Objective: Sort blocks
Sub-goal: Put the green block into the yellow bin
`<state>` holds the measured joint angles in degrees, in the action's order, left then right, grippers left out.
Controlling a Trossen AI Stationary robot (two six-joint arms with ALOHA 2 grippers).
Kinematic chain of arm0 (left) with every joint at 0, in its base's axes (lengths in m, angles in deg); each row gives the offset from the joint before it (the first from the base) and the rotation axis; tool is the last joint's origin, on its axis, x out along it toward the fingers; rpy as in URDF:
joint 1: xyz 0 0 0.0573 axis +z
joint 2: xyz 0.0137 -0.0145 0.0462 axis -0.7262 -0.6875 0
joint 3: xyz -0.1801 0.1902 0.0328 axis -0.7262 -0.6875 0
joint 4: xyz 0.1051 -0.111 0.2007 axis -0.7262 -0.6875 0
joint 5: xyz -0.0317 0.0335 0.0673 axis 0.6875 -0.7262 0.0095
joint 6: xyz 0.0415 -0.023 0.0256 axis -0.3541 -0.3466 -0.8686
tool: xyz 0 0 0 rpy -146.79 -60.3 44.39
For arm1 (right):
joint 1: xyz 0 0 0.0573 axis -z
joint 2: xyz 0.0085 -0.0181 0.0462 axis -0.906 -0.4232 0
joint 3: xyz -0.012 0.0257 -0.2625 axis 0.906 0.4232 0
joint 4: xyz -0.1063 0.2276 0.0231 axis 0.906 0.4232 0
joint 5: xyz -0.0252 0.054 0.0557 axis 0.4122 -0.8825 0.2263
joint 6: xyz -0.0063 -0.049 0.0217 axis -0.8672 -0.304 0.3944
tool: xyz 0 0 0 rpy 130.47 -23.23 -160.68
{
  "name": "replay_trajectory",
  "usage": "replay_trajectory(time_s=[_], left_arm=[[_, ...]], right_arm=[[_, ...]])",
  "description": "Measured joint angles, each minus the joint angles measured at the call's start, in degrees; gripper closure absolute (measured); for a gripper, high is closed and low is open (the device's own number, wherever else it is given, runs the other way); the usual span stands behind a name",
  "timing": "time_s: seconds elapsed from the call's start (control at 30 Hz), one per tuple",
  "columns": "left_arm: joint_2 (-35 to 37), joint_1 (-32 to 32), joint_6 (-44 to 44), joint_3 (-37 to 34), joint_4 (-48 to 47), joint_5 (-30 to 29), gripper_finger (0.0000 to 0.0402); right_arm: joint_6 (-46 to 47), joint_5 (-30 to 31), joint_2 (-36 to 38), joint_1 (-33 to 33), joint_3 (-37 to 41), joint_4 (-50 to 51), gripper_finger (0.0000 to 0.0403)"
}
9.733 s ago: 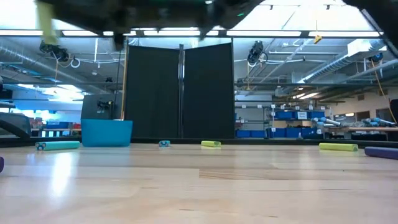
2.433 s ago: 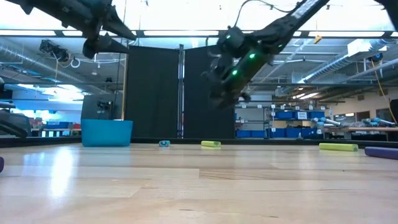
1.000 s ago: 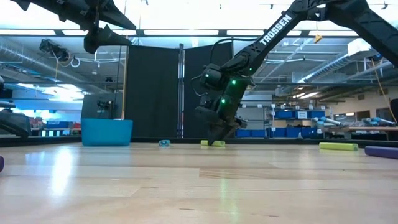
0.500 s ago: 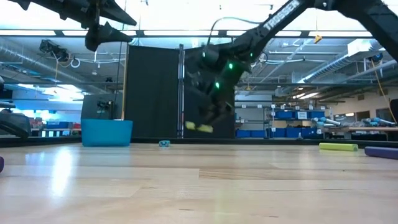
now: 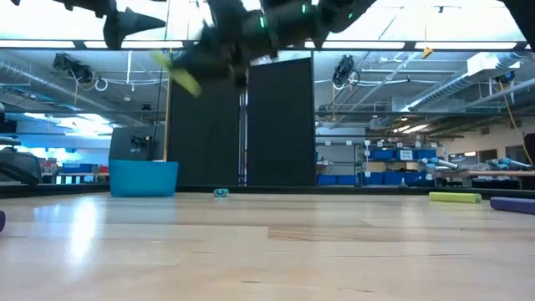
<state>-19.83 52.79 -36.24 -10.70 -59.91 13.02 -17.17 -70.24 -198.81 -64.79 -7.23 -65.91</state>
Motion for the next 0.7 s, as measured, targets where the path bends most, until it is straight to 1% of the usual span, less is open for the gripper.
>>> replay_trajectory(time_s=[0.13, 0.27, 0.33, 0.43, 0.57, 0.7], left_arm=[[1.78, 0.00, -0.57, 0.00, -0.05, 0.65, 0.0144], [2.19, 0.00, -0.86, 0.00, 0.00, 1.48, 0.0144], [2.16, 0.00, -0.86, 0.00, 0.04, 1.84, 0.0144], [2.16, 0.00, -0.84, 0.00, 0.80, 2.63, 0.0144], [2.34, 0.00, -0.84, 0.00, 2.20, 3.74, 0.0144], [2.36, -0.02, -0.59, 0.02, 3.01, 4.45, 0.0144]], right_arm=[[2.01, 1.51, -0.48, -4.60, 0.00, -7.40, 0.0288], [5.32, 2.75, -2.18, -7.25, -0.27, -14.43, 0.0288], [6.27, 2.78, -4.00, -8.04, -2.14, -14.46, 0.0288], [6.44, 2.11, -8.39, -9.13, -7.19, -13.85, 0.0288], [6.46, -0.66, -13.97, -10.26, -15.73, -12.95, 0.0288], [7.06, -3.88, -21.07, -11.29, -25.27, -10.43, 0.0288]])
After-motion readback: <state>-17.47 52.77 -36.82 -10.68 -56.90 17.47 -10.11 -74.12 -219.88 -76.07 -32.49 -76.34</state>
